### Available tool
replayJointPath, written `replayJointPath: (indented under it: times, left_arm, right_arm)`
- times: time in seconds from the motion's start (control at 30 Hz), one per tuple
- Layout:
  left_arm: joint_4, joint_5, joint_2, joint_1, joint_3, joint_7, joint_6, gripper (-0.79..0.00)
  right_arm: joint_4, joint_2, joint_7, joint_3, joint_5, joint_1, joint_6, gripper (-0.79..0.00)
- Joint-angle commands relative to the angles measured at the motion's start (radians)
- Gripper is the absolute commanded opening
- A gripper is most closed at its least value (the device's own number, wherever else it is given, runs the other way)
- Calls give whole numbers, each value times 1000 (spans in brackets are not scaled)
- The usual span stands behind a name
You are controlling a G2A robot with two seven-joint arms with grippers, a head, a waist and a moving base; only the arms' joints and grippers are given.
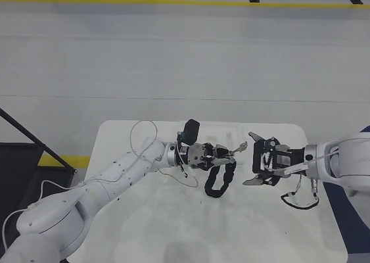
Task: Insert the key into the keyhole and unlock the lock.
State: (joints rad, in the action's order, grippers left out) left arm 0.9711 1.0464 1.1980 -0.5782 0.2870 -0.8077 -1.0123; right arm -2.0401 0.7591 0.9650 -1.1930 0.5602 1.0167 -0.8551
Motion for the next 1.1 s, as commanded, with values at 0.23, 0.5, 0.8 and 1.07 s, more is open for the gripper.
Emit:
replayJointPath:
  times: [0.23,0.5,0.8,1.07]
  left_arm:
    - [-11,19,10,-8,12,0,0,-785]
    - [-22,40,16,-4,17,0,0,-785]
    - [-24,103,15,3,25,3,0,-785]
    - [-6,122,5,1,18,0,0,-785]
  right_arm:
    - [-48,-11,-32,76,120,-21,-32,0]
    - [-47,-22,-2,142,129,-65,-2,0]
    - [-25,-40,-47,146,95,-121,-47,0]
    - [-6,-45,-141,122,184,-130,-122,-446]
